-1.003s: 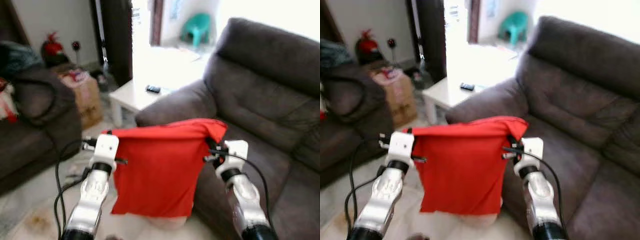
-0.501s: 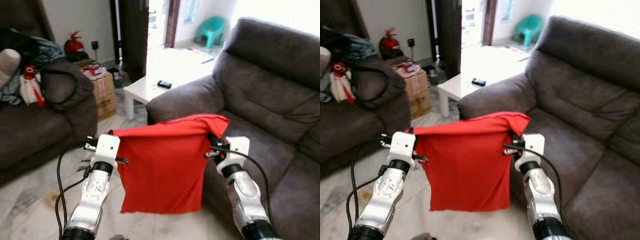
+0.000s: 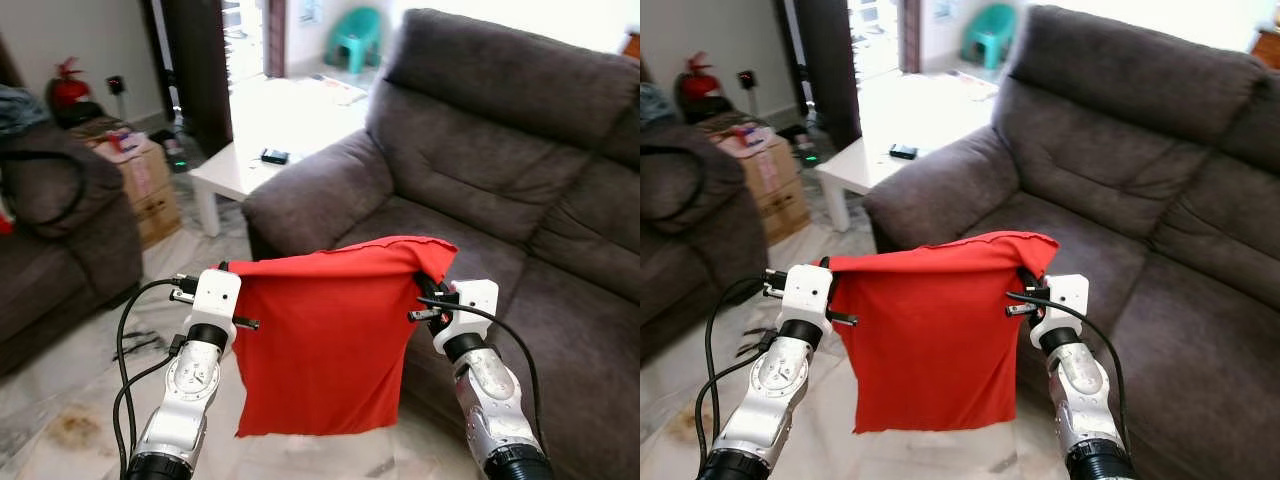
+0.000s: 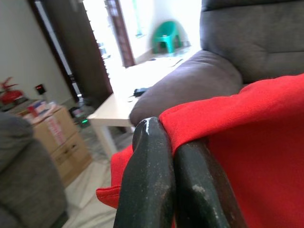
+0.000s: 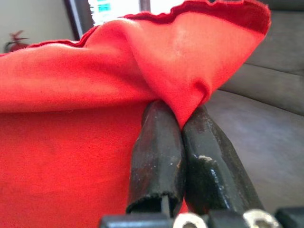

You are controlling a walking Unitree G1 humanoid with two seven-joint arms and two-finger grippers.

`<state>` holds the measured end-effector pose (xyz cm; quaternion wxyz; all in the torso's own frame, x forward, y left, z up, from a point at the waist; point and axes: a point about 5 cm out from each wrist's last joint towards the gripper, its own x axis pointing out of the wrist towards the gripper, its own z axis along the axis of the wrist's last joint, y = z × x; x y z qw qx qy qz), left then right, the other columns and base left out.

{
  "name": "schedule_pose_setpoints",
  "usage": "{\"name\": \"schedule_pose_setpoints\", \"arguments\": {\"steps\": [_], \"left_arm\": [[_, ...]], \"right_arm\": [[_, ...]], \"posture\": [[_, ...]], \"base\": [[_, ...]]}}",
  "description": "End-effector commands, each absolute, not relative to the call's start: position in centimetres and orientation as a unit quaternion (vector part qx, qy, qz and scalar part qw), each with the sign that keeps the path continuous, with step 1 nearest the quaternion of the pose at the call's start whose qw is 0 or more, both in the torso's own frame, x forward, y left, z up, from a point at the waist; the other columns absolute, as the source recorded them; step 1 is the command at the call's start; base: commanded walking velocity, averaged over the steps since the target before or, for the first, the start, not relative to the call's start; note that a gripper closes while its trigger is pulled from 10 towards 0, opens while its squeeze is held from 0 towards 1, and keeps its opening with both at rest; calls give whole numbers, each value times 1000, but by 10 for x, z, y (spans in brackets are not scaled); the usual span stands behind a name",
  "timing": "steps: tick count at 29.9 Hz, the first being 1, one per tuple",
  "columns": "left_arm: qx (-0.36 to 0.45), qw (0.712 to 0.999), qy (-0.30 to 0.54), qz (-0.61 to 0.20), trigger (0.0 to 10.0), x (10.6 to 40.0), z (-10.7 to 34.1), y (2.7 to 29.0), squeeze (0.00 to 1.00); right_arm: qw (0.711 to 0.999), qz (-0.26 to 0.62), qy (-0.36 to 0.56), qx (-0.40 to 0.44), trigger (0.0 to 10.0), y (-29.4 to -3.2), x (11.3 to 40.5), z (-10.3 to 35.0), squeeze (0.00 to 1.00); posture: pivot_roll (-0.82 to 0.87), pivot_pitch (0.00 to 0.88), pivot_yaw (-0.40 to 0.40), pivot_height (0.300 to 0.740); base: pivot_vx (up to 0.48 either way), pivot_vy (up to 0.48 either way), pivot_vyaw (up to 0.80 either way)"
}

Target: Move the pillow to the sofa from floor

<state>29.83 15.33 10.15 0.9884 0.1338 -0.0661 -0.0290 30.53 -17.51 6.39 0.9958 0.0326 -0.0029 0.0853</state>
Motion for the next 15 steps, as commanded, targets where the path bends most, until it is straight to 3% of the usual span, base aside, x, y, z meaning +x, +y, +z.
{"name": "schedule_pose_setpoints", "arguments": {"steps": [1, 5, 10, 15], "left_arm": [[131, 985, -108, -11, 10000, 303, 120, 158, 0], [149, 983, -106, -3, 10000, 303, 120, 161, 0], [144, 983, -112, 3, 10000, 303, 122, 162, 0], [151, 982, -113, 4, 10000, 303, 123, 163, 0]], "right_arm": [[997, 58, -36, 31, 10000, -187, 312, 79, 0], [997, 57, -34, 32, 10000, -187, 311, 78, 0], [997, 60, -27, 34, 10000, -183, 312, 76, 0], [997, 62, -26, 36, 10000, -181, 313, 76, 0]], "posture": [[100, 0, -103, 740], [99, 0, -101, 740], [102, 0, -106, 740], [108, 0, -105, 740]], "base": [[0, 0, -788], [0, 0, -788], [0, -418, -788], [0, 0, -788]]}}
